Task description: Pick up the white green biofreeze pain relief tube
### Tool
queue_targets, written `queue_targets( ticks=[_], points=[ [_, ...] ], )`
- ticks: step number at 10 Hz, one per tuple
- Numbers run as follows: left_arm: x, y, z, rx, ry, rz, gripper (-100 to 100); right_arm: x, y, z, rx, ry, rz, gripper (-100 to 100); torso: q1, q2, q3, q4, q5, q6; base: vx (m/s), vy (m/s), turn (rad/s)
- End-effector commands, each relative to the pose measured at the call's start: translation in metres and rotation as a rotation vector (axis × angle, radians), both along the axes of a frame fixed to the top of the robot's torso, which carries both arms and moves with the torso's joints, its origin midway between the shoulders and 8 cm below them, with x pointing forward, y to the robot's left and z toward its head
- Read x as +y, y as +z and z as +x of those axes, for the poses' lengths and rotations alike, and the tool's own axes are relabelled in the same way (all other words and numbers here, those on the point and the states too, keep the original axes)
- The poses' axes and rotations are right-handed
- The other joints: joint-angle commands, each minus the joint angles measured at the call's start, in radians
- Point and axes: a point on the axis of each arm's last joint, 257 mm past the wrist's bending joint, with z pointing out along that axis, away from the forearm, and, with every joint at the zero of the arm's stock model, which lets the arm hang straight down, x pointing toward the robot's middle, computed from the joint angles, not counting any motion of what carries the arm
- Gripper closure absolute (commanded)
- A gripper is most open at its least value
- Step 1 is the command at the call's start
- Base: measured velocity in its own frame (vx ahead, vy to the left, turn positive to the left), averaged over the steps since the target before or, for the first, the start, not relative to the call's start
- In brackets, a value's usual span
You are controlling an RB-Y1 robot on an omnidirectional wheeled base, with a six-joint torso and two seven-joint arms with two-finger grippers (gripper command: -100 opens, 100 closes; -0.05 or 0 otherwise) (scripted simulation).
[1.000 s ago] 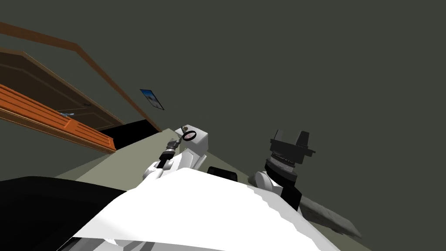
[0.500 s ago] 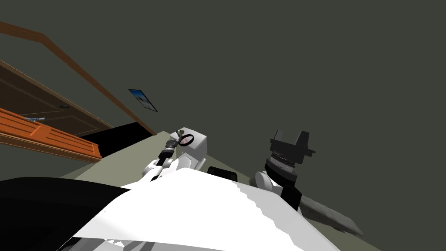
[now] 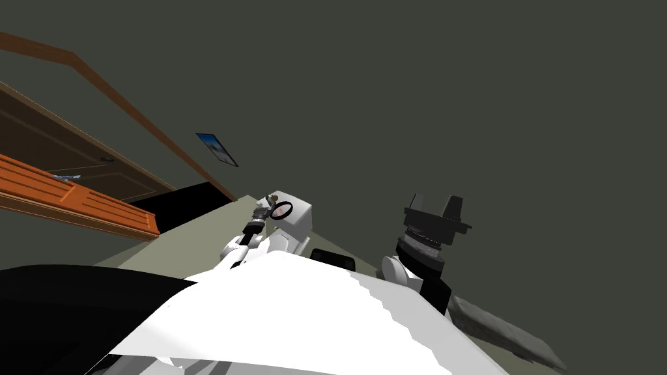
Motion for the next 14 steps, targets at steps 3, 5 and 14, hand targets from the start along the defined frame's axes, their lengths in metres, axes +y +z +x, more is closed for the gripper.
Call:
queue_targets(
  ticks=[3,5,14],
  points=[
    [-0.054,-0.008,0.047,0.010,-0.054,0.006,-100,0.000,0.000,0.000,0.000,0.000,0.000,0,0.004,-0.003,-0.002,-0.002,0.004,0.001,-0.038,0.101,0.118],
    [-0.083,-0.012,0.066,0.015,-0.078,0.001,-100,0.000,0.000,0.000,0.000,0.000,0.000,0,0.006,-0.006,-0.005,-0.004,0.007,0.001,-0.013,0.092,0.131],
    [-0.202,0.003,0.137,0.001,-0.167,0.007,-100,0.000,0.000,0.000,0.000,0.000,0.000,0,0.009,-0.010,-0.008,-0.006,0.008,0.002,-0.022,0.083,0.101]
  ],
)
